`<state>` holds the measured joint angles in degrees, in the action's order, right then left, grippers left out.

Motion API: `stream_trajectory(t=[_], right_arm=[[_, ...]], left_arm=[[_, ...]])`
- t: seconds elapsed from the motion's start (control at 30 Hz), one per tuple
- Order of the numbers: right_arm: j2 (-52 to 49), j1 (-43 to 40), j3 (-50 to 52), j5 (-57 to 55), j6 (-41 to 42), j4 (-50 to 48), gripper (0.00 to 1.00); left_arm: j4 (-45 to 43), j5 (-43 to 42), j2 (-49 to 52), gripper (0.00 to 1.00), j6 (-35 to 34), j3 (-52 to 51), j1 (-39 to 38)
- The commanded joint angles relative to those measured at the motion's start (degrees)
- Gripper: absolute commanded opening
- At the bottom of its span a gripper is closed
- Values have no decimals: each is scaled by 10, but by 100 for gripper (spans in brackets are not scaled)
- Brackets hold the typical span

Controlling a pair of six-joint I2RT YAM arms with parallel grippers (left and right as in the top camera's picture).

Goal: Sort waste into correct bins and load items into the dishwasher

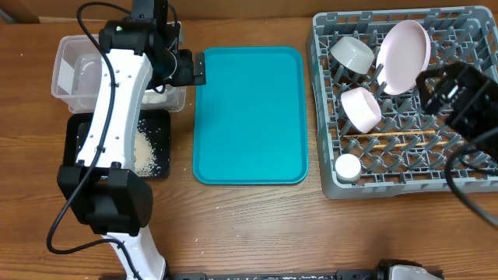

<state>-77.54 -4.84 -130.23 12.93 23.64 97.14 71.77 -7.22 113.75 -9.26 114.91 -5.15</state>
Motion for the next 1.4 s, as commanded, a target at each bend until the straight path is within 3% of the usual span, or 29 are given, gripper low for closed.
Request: stream_trajectory(t=[0.0, 0.13, 0.37, 0.83, 1.0, 1.17, 1.37], right_arm=[[21, 0, -3, 11, -113, -1, 100], [63, 0, 6, 6, -228, -1, 100], [171, 0, 157, -82, -241, -53, 100], [546, -9, 914, -95, -241, -668, 100], [643, -9, 1124, -62, -240, -862, 100], [725, -9, 1254, -37, -236, -958, 100], [774, -9, 1298, -42, -237, -934, 100]], left_arm=[[0, 2, -19, 100, -2, 13, -2], [0, 2, -19, 100, -2, 13, -2], [0, 2, -19, 100, -2, 13, -1], [0, 2, -19, 100, -2, 13, -7], [0, 2, -19, 100, -2, 13, -7], [0, 2, -19, 100, -2, 13, -9], [0, 2, -19, 100, -2, 13, -8]])
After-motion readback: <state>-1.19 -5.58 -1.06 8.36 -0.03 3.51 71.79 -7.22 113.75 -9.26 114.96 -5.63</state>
